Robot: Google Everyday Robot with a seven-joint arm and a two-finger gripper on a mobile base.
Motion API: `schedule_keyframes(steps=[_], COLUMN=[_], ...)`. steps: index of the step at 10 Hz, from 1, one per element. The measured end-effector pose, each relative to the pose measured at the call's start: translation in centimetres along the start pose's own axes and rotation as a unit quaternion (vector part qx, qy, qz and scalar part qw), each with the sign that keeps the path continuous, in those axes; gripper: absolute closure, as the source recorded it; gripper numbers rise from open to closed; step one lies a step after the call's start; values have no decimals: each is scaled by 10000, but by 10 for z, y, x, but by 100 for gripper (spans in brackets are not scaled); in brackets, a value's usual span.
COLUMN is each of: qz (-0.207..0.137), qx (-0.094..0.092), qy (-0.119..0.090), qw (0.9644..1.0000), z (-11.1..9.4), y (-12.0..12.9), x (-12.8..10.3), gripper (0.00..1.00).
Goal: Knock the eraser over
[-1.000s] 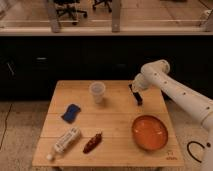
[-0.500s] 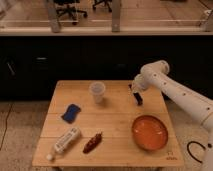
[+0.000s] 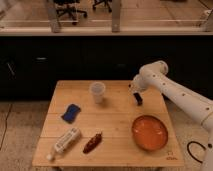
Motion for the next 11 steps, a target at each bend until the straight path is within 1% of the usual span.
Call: schedule_keyframes(steps=[11], qz=[-152], qx=[62], qy=[-3], qw=[9999], z=[4], y=[-1], x=[-11], gripper=[100])
